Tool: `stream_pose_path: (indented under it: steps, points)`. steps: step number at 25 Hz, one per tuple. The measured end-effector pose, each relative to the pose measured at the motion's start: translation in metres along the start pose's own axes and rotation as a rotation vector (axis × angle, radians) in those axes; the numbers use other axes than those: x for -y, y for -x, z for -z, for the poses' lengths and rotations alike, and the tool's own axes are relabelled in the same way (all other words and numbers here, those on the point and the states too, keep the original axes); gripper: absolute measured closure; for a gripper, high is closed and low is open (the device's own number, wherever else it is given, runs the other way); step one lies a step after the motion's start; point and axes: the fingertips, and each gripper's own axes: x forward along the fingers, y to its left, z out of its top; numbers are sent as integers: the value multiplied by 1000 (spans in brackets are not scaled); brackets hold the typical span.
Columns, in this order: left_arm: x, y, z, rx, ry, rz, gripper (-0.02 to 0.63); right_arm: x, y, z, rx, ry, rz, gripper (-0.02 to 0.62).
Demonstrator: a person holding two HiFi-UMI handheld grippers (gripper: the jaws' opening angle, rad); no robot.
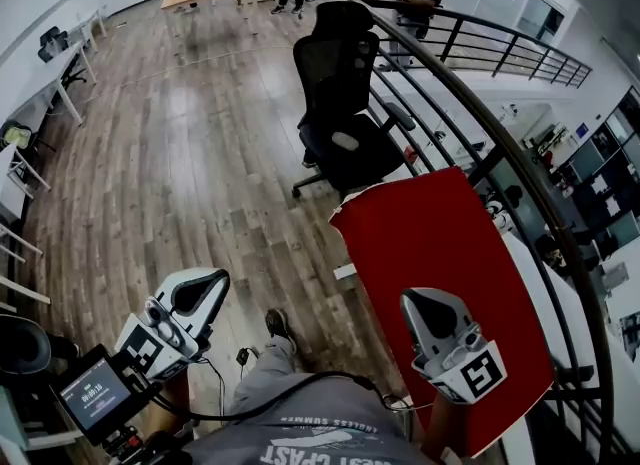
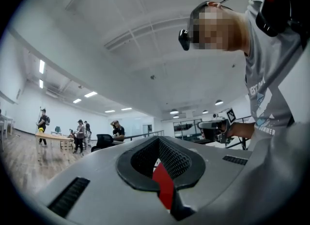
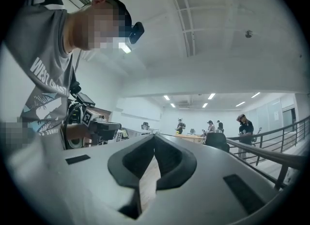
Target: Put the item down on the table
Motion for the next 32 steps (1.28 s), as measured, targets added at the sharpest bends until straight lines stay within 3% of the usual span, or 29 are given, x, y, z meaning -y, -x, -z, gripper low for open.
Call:
stream_pose_path:
  steps: [5,12,16,21,26,32]
  points:
    - [58,10,-7,-26,10,14,604,-41,87,1,11,-19,13,592]
    - [131,32,-6,-64,3,-1,604,-83,124,-22,51,-5,-12,592]
    - [139,60,19,-97,-28,-86,604,-91,132,-17,26,-42,39,592]
    - [155,72,35,-100,5,-146,604,-104,117,5,6,-149,153,592]
    - [165,81,29,-90,-36,-189,604,-137,114,8,2,-133,170,592]
    - [184,111,27,-95,-45,-166,604,-168,123,17,-14,-88,204,592]
